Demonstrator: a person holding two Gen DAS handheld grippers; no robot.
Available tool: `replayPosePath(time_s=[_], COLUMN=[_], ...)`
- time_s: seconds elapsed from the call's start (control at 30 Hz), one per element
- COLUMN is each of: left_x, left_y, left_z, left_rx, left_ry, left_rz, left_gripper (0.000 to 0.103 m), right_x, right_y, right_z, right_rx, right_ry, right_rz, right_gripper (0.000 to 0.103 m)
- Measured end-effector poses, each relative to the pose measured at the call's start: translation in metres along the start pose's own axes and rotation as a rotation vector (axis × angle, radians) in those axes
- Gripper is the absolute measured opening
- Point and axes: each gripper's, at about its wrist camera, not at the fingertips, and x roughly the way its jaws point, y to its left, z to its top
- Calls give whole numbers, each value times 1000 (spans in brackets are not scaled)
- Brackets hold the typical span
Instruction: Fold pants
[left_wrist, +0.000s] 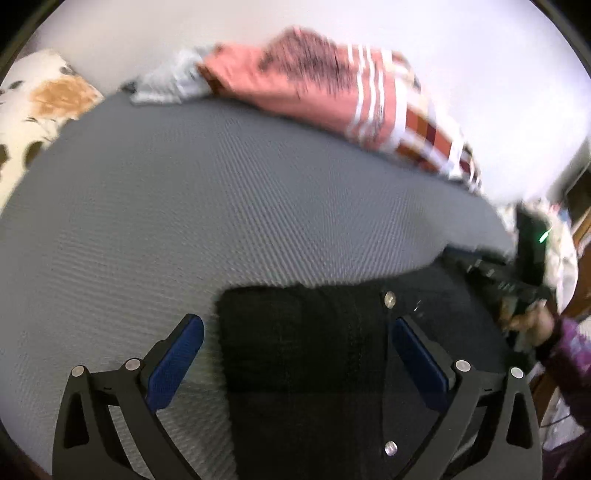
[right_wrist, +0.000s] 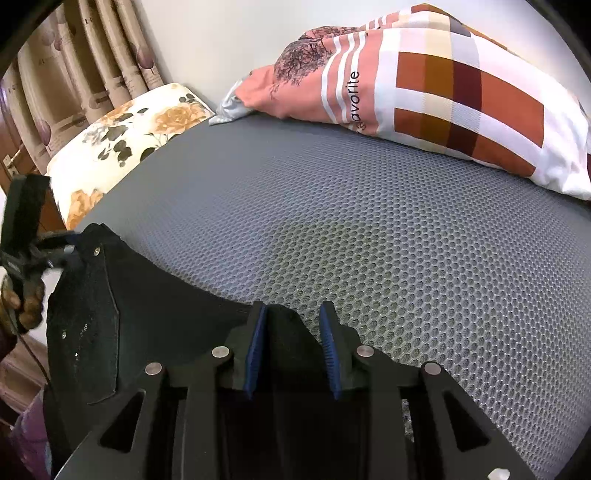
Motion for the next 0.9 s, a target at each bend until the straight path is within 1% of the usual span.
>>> replayPosePath(time_s=[0.07,0.1,0.2,0.23,0.27,0.3,0.33,0.4,0.47,0.53,0.6,0.7,0.77,0.83,0.9], left_x=[-18,-29,-47,-52,-56,-61,-67,-77,-85,-89,-88,-83,-80,-76,-68], left_y=[9,15,19,18,17,16,15,9,-2,-12,-25,-47,-59,-71,-78], left_z=[2,0,-9,-15,-19,-25,-31,-41,-48,-52,-55,-52,-51,-50,-51], left_rx=[-41,-69,-90,-90,-91,-93,-102,-129,-147,-157,-161,-125,-97,-78,-89], left_ry=[-29,-43,-66,-68,-66,-67,-75,-103,-127,-144,-160,-135,-133,-121,-93], left_rz=[-11,-1,33,56,79,103,121,131,146,151,146,168,181,170,156], left_gripper=[102,102,102,102,102,102,102,102,102,102,102,102,102,102,102], right_x=[0,0,-2,-3,-7,-13,-25,-57,-96,-137,-177,-245,-293,-339,-373], right_y=[-1,-1,-3,-5,-8,-11,-14,-16,-20,-33,-50,-88,-116,-139,-155], right_z=[1,1,1,1,1,0,-1,-10,-29,-63,-109,-190,-251,-311,-360], right_rx=[3,7,21,40,72,110,148,211,297,419,545,745,886,1031,1142], right_ry=[-1,0,2,4,5,-4,-37,-118,-196,-257,-304,-369,-421,-480,-541], right_rz=[8,18,25,16,-1,-16,-18,-14,31,68,69,-12,-93,-177,-212], right_gripper=[28,30,32,41,46,47,48,48,48,53,54,55,55,55,55])
